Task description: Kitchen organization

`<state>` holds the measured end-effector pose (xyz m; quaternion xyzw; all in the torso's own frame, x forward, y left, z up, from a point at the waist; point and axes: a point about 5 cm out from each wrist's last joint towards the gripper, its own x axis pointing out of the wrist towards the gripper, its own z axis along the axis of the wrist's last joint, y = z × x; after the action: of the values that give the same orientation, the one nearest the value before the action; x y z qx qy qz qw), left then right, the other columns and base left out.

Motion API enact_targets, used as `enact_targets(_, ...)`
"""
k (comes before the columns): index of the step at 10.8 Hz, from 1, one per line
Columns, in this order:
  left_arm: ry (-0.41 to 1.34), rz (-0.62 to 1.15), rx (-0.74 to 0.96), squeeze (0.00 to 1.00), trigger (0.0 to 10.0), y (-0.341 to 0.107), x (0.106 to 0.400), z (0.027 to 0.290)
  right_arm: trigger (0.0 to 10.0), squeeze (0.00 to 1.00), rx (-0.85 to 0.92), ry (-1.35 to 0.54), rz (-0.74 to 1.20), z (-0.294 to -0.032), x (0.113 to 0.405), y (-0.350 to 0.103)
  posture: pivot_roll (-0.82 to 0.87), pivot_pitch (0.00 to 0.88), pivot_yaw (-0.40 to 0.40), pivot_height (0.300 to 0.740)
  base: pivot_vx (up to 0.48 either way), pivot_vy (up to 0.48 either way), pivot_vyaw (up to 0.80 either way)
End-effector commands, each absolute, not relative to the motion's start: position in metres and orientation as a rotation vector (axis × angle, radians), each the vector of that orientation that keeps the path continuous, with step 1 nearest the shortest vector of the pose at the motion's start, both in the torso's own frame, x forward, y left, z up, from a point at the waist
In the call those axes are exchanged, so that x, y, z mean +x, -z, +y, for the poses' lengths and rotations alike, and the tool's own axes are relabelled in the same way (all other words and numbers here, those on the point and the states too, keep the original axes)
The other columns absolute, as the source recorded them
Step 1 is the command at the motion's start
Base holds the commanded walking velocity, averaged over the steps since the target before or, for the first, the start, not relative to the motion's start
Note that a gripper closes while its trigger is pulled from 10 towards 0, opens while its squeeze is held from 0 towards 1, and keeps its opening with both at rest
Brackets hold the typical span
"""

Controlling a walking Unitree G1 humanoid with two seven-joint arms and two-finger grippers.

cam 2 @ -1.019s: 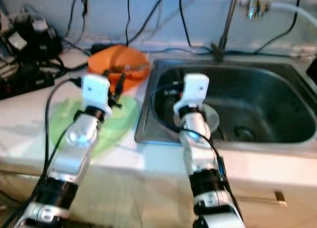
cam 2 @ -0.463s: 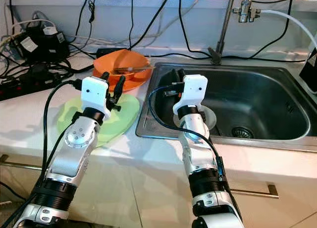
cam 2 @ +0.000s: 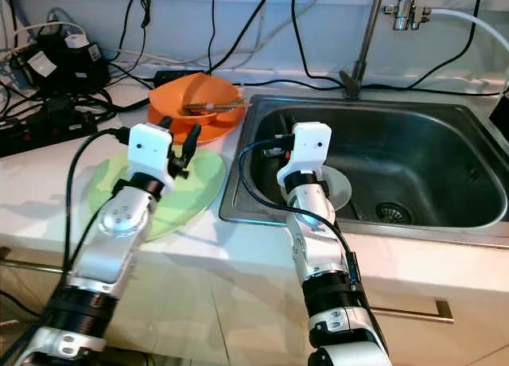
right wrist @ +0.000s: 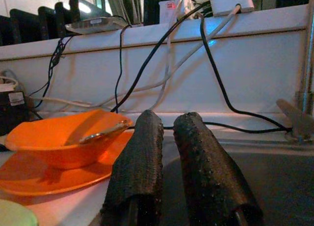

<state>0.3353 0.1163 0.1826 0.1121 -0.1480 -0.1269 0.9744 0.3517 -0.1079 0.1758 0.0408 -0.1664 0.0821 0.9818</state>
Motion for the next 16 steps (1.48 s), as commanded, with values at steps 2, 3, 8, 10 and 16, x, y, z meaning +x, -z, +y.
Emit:
enact_targets(2,0.335,-0.310,0.261,1.00,10.0,-0.188,0.329,0.126,10.0,0.00,0.084,-0.166,-0.341,-0.109,0.352,-0.177,0.19,0.000,0.042,0.740,0.000,0.000,0.00)
enact_targets(3,0.431,-0.322,0.291,1.00,10.0,-0.195,0.320,0.131,10.0,0.00,0.083,-0.165,-0.336,-0.109,0.353,-0.177,0.20,0.009,0.040,0.740,0.000,0.000,0.00)
enact_targets(8,0.603,-0.216,0.409,0.00,10.0,-0.179,0.276,0.152,10.0,0.00,0.089,-0.181,-0.321,-0.104,0.354,-0.174,0.23,0.027,0.027,0.740,0.000,0.000,0.00)
enact_targets(10,0.728,-0.188,0.425,0.00,10.0,-0.173,0.249,0.142,10.0,0.00,0.089,-0.184,-0.313,-0.103,0.353,-0.172,0.23,0.034,0.023,0.740,0.000,0.000,0.00)
enact_targets(16,0.805,-0.048,0.763,0.00,10.0,-0.158,0.232,0.161,10.0,0.00,0.088,-0.185,-0.306,-0.104,0.354,-0.170,0.24,0.039,0.017,0.740,0.000,0.000,0.00)
